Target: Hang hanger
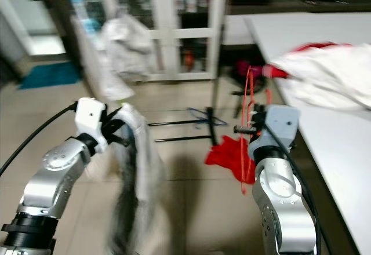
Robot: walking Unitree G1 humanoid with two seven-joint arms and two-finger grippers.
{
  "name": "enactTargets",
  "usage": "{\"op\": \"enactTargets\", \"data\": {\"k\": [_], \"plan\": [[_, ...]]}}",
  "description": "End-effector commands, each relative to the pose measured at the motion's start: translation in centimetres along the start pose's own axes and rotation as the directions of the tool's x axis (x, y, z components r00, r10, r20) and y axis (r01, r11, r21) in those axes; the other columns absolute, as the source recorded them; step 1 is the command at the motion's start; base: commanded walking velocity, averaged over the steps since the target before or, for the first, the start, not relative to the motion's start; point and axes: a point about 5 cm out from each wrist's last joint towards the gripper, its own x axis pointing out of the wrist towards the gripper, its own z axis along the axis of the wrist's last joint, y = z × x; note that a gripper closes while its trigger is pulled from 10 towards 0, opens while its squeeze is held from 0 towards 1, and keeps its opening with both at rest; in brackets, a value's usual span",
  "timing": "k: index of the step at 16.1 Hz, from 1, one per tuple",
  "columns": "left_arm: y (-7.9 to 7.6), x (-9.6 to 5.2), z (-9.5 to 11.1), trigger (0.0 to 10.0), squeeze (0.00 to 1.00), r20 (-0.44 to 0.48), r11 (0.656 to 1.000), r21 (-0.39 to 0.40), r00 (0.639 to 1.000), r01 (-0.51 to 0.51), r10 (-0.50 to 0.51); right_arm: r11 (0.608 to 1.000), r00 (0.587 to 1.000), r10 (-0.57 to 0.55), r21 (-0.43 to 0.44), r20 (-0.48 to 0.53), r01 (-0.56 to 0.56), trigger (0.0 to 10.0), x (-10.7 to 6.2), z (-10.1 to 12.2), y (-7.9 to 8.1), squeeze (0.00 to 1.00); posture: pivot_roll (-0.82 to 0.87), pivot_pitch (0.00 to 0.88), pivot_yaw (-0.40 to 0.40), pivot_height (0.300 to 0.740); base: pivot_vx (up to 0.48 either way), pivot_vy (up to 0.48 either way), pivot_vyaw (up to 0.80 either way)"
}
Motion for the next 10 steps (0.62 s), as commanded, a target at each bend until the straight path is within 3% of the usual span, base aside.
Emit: {"op": "enactTargets", "data": {"k": [1, 3, 5, 8, 10], "plan": [[-0.1, -0.1, 1.4, 10.0, 0.0, 0.045, 0.999, 0.042, 0.999, -0.012, 0.011, 1.0, 0.998, -0.009, 0.014, 0.06, 0.008, 10.0, 0.0, 1.0, 0.1, 0.0, -0.18, 0.0, 0.073, 0.74, 0.0, 0.0, -0.8], [-0.3, -0.4, 1.4, 10.0, 0.0, 0.034, 0.997, 0.071, 0.999, -0.038, 0.035, 0.994, 0.996, 0.083, 0.064, 0.024, -0.084, 10.0, 0.2, 0.7, 1.3, 0.0, -0.17, 0.0, 0.052, 0.74, 0.0, 0.0, -0.8], [0.4, -0.6, 1.3, 10.0, 0.0, 0.031, 0.997, 0.034, 0.997, -0.072, 0.071, 0.993, 0.994, 0.113, 0.035, 0.0, -0.113, 10.0, 0.0, 0.4, 2.3, 0.0, -0.19, 0.0, 0.056, 0.74, 0.0, 0.0, -0.8], [0.5, 0.4, 1.8, 10.0, 0.0, 0.021, 0.997, 0.026, 0.997, -0.079, 0.079, 0.993, 0.993, 0.115, 0.03, -0.033, -0.114, 10.0, -0.2, -0.3, 2.1, 0.0, -0.19, 0.0, 0.071, 0.74, 0.0, 0.0, -0.8], [-0.3, 0.4, 2.5, 10.0, 0.0, 0.048, 0.998, 0.028, 0.997, -0.057, 0.055, 0.994, 0.993, 0.097, 0.058, -0.065, -0.094, 10.0, 0.3, -0.7, 1.5, 0.0, -0.15, 0.0, 0.036, 0.74, 0.0, 0.0, -0.8]]}}
